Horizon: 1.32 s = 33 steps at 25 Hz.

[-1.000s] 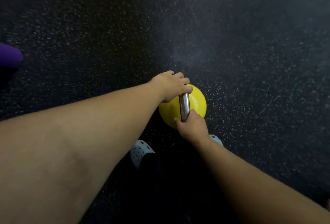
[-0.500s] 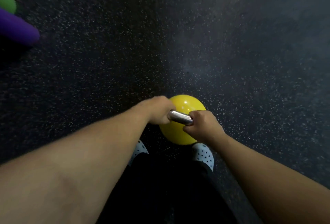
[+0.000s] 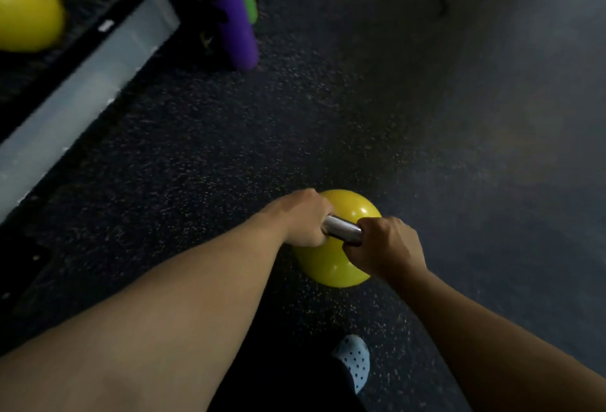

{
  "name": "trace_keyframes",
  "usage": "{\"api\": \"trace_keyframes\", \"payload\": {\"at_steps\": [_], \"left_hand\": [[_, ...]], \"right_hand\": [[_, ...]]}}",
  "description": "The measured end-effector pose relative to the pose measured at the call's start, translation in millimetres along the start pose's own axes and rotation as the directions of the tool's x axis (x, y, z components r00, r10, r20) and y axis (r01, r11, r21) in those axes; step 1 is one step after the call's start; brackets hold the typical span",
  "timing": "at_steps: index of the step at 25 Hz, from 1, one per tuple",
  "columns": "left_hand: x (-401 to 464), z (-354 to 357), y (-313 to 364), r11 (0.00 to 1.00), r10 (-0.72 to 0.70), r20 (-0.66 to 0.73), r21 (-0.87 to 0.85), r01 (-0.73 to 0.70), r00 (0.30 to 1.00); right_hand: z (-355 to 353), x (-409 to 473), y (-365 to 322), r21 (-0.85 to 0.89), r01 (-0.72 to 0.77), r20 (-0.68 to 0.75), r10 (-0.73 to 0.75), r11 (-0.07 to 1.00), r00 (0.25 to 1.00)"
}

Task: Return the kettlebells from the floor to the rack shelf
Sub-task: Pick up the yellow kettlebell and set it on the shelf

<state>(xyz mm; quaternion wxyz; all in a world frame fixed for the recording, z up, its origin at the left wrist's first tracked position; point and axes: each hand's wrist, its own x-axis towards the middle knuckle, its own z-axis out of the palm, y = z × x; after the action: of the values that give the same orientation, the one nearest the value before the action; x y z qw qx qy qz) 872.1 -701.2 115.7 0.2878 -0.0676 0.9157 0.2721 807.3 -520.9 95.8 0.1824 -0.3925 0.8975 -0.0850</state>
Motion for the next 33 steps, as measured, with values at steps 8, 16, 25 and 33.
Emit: {"api": "trace_keyframes", "payload": {"at_steps": [8,16,25,33], "left_hand": [[-153,-16,-82,0.960,-0.277,-0.425,-0.089,0.265,0.862],[-341,4,-197,0.864,-0.482,-0.607,-0.208,0.459,0.632],[-582,35,-322,0.691,-0.608,-0.724,-0.280,0.666,0.326],[-762,51,-394,0.522,-0.618,-0.783,-0.337,0.784,0.075]], "right_hand": [[-39,46,-159,-0.193,0.413,0.079,-0.406,0.890,0.911],[-20,38,-384,-0.221,0.694,0.078,-0.697,0.685,0.713],[18,-13,-664,-0.197,0.878,0.066,-0.888,0.436,0.455],[46,-68,-864,-0.163,0.955,0.093,-0.960,0.248,0.265]]}}
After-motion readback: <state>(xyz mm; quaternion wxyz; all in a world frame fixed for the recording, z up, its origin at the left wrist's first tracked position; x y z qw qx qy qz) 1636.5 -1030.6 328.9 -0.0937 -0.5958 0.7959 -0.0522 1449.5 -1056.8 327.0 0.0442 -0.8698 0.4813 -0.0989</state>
